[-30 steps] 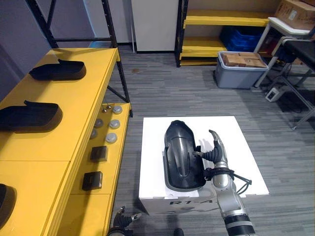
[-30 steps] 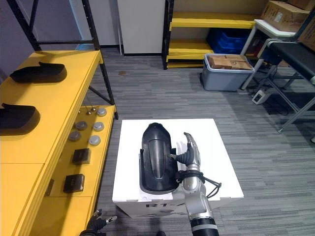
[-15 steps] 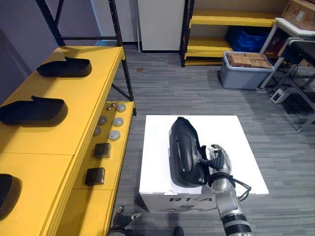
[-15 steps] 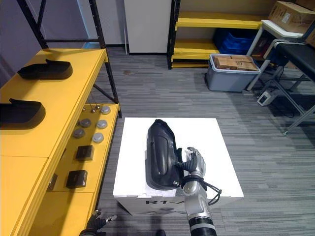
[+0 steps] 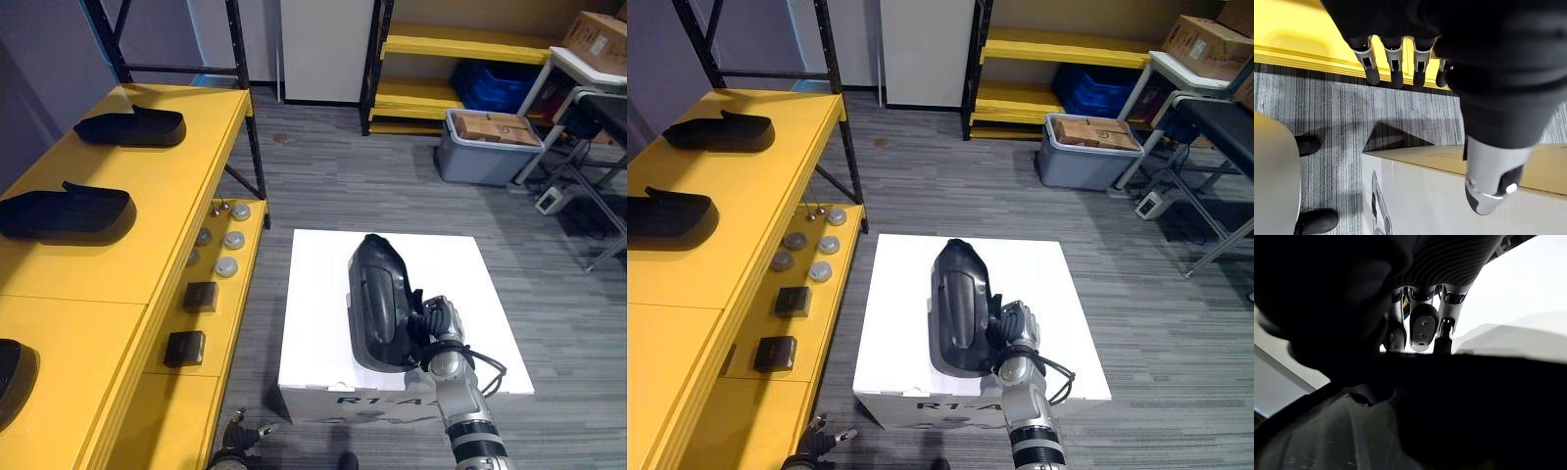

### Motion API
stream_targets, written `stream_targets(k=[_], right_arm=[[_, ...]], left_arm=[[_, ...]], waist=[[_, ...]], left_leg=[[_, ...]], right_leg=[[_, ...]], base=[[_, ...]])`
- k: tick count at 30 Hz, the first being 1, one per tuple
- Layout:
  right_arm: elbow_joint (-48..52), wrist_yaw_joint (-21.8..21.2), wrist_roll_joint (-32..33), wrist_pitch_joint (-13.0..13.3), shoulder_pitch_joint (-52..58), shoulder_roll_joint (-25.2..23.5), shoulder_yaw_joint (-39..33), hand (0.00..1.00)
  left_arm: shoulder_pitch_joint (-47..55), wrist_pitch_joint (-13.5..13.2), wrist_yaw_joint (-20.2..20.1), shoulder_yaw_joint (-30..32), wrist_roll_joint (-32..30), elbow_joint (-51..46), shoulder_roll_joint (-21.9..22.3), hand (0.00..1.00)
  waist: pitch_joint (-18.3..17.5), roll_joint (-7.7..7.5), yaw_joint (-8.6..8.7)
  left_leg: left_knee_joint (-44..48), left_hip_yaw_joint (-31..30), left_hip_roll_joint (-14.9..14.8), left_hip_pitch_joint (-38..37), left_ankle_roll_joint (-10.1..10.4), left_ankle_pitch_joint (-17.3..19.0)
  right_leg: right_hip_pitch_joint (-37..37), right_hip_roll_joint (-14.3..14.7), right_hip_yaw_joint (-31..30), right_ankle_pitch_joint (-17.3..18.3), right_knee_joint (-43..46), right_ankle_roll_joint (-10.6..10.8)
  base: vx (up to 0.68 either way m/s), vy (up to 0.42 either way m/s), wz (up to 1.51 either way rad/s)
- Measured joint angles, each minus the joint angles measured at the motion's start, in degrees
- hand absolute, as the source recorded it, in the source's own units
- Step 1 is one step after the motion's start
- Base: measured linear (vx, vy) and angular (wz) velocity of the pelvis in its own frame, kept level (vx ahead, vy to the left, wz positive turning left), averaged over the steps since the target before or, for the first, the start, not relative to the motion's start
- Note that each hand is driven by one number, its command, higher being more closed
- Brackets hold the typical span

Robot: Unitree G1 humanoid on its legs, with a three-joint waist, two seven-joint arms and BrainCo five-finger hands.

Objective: Walk over and take plastic housings, then place them on the shelf

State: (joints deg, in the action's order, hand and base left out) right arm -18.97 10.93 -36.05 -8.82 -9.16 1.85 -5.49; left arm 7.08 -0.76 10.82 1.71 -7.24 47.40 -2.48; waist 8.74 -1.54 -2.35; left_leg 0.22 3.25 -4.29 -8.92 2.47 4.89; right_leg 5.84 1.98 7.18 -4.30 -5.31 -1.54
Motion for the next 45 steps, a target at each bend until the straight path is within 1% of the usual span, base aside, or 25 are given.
stream_targets(k=[4, 6, 10, 11, 13, 15, 16, 17, 20, 22, 24, 26, 28, 30, 32, 33, 36, 39, 41, 45], right_arm=[[2.20, 0.05, 1.21, 0.21, 0.52, -0.12, 1.33, 1.00], [4.52, 0.18, 1.33, 0.87, 1.04, -0.38, 2.42, 1.00], [9.24, 1.21, 1.56, 2.00, 1.99, -0.59, 4.82, 1.00], [10.35, 1.84, 1.60, 2.76, 2.39, -0.59, 5.31, 1.00], [12.96, 2.56, 1.61, 2.87, 2.98, -0.58, 5.56, 1.00], [16.52, 3.83, 2.05, 3.44, 3.93, -0.56, 5.48, 1.00], [17.30, 4.13, 2.14, 3.64, 4.22, -0.54, 5.48, 1.00], [18.84, 4.66, 2.32, 4.07, 4.68, -0.55, 5.50, 1.00], [21.68, 5.56, 2.57, 5.11, 4.88, -0.54, 5.46, 1.00], [22.96, 5.85, 2.97, 5.68, 4.90, -0.56, 5.56, 1.00], [23.09, 5.89, 3.25, 6.22, 4.91, -0.57, 5.64, 1.00], [23.17, 5.89, 3.55, 6.60, 4.91, -0.58, 5.82, 1.00], [24.20, 5.89, 3.59, 6.68, 5.06, -0.55, 6.22, 1.00], [25.74, 5.93, 3.58, 6.70, 5.15, -0.48, 6.66, 1.00], [27.85, 6.17, 3.59, 7.07, 5.10, -0.37, 7.69, 1.00], [28.57, 6.31, 3.59, 7.43, 5.06, -0.24, 8.45, 1.00], [30.01, 6.62, 3.59, 8.27, 4.09, -0.04, 12.39, 1.00], [30.98, 6.69, 3.58, 8.75, 3.80, 0.22, 15.80, 1.00], [31.85, 6.71, 3.58, 8.97, 3.07, 0.21, 17.61, 1.00], [32.10, 7.07, 3.58, 9.87, -0.13, 0.33, 20.42, 1.00]], left_arm=[[0.04, -0.02, 0.05, 0.10, 0.02, -0.16, -0.17, 0.00], [0.19, -0.05, 0.14, 0.27, 0.07, -0.43, -0.19, 0.00], [2.09, -0.16, 0.45, 1.66, 0.32, -5.48, 0.18, 0.00], [3.11, -0.24, 0.99, 2.63, 0.35, -8.14, 0.18, 0.00], [4.06, -0.31, 1.79, 4.27, 0.40, -12.80, 0.19, 0.00], [4.97, -0.63, 3.20, 8.45, 1.43, -21.04, 1.61, 0.00], [5.20, -0.83, 3.69, 9.21, 1.58, -23.30, 1.95, 0.00], [5.84, -1.16, 4.43, 10.05, 1.58, -27.63, 2.27, 0.00], [6.43, -2.73, 5.41, 10.48, 1.58, -37.78, 2.80, 0.00], [6.44, -3.09, 5.70, 10.54, 1.58, -43.74, 3.42, 0.00], [6.44, -3.35, 6.00, 10.44, 1.59, -48.67, 4.09, 0.00], [6.40, -4.29, 6.09, 10.09, 1.65, -52.93, 4.20, 0.00], [6.35, -5.45, 6.06, 8.32, 2.96, -59.24, 4.04, 0.00], [6.11, -6.50, 5.89, 6.09, 4.33, -61.84, 3.86, 0.00], [5.60, -7.52, 5.06, 1.75, 6.29, -63.82, 3.73, 0.00], [5.06, -7.63, 4.56, -0.50, 7.57, -64.16, 3.55, 0.00], [2.06, -7.60, 2.47, -7.87, 11.14, -63.93, 2.89, 0.00], [-0.72, -7.56, 0.80, -13.02, 14.34, -61.77, 2.20, 0.00], [-2.07, -7.44, 0.27, -14.55, 15.65, -59.52, 2.11, 0.00], [-3.16, -6.74, 0.26, -16.58, 19.11, -56.32, 1.68, 0.00]], waist=[[0.00, 0.00, 0.03], [0.00, 0.00, 0.06], [0.00, 0.00, -0.19], [0.01, 0.01, -0.21], [-0.02, -0.01, -0.30], [-0.04, 0.05, -0.65], [-0.05, 0.05, -0.74], [-0.06, 0.07, -1.00], [-0.08, 0.09, -1.39], [-0.09, 0.10, -1.46], [-0.12, 0.13, -1.47], [-0.13, 0.16, -1.45], [-0.25, 0.35, -1.44], [-0.61, 0.80, -1.41], [-1.30, 1.45, -1.38], [-1.59, 1.61, -1.38], [-2.27, 1.74, -1.20], [-2.87, 1.75, -1.20], [-3.01, 1.74, -1.09], [-3.67, 1.74, 0.05]], left_leg=[[-0.01, 0.10, 0.00, -0.04, 0.00, 0.00], [-0.01, 0.18, 0.00, -0.09, 0.00, 0.00], [-0.02, 0.23, 0.02, -0.11, 0.00, 0.00], [-0.02, 0.22, 0.02, -0.09, 0.00, 0.00], [0.37, 0.20, 0.04, 0.61, -0.03, -0.02], [0.85, 0.20, 0.14, 1.12, -0.05, -0.02], [1.02, 0.19, 0.19, 1.12, -0.05, -0.02], [1.16, 0.18, 0.26, 1.13, -0.06, -0.02], [1.34, 0.12, 0.27, 1.17, -0.08, -0.02], [1.59, -0.04, 0.29, 1.21, -0.10, 0.00], [1.77, -0.16, 0.30, 1.20, -0.13, 0.01], [1.93, -0.18, 0.30, 1.26, -0.13, 0.01], [2.03, -0.24, 0.29, 1.34, -0.14, 0.00], [2.03, -0.31, 0.32, 1.36, -0.18, -0.03], [2.03, -0.32, 0.34, 1.35, -0.20, -0.04], [2.04, -0.33, 0.34, 1.34, -0.20, -0.05], [2.17, -0.31, 0.29, 1.32, -0.22, -0.07], [2.29, -0.19, 0.31, 1.32, -0.24, -0.08], [2.40, 0.03, 0.31, 1.34, -0.24, -0.08], [2.63, 0.47, 0.33, 1.74, -0.25, -0.07]], right_leg=[[-0.02, 0.00, -0.14, 0.00, 0.00, 0.00], [-0.02, 0.00, -0.26, 0.00, 0.01, 0.00], [-0.03, 0.00, -0.34, -0.01, 0.01, 0.00], [-0.06, 0.00, -0.35, -0.01, 0.01, 0.00], [-0.56, -0.08, -0.49, -0.01, 0.01, -0.01], [-0.82, -0.11, -0.35, -0.03, 0.02, -0.03], [-0.73, -0.10, -0.33, -0.03, 0.03, -0.03], [-0.67, -0.10, -0.32, -0.04, 0.03, -0.04], [-0.59, -0.14, -0.24, -0.04, 0.02, -0.04], [-0.43, -0.17, -0.09, -0.07, 0.02, -0.08], [-0.29, -0.18, -0.02, -0.09, 0.01, -0.10], [-0.25, -0.15, 0.07, -0.14, 0.01, -0.18], [-0.26, -0.11, 0.14, -0.21, 0.01, -0.28], [-0.25, -0.13, 0.21, -0.23, 0.01, -0.28], [-0.23, -0.16, 0.23, -0.26, 0.02, -0.28], [-0.22, -0.14, 0.24, -0.28, 0.02, -0.29], [-0.15, -0.07, 0.21, -0.42, 0.02, -0.34], [-0.17, -0.07, 0.10, -0.54, 0.02, -0.34], [-0.24, -0.05, -0.11, -0.67, 0.01, -0.34], [-0.72, -0.04, -0.52, -0.99, 0.01, -0.35]], base=[[0.00, 0.000, 0.00], [0.00, 0.000, 0.00], [0.00, 0.000, 0.00], [0.00, 0.000, 0.00], [0.00, 0.000, 0.00], [0.00, 0.000, 0.00], [0.00, 0.000, 0.00], [0.00, 0.000, 0.00], [0.00, 0.006, 0.01], [-0.02, 0.019, 0.04], [-0.01, 0.011, 0.02], [0.00, 0.000, 0.00], [0.00, 0.000, 0.00], [0.00, 0.000, 0.00], [0.00, 0.000, 0.00], [0.00, 0.000, 0.00], [0.00, 0.000, 0.00], [-0.02, 0.021, -0.02], [-0.02, 0.032, -0.06], [-0.02, 0.026, -0.06]])
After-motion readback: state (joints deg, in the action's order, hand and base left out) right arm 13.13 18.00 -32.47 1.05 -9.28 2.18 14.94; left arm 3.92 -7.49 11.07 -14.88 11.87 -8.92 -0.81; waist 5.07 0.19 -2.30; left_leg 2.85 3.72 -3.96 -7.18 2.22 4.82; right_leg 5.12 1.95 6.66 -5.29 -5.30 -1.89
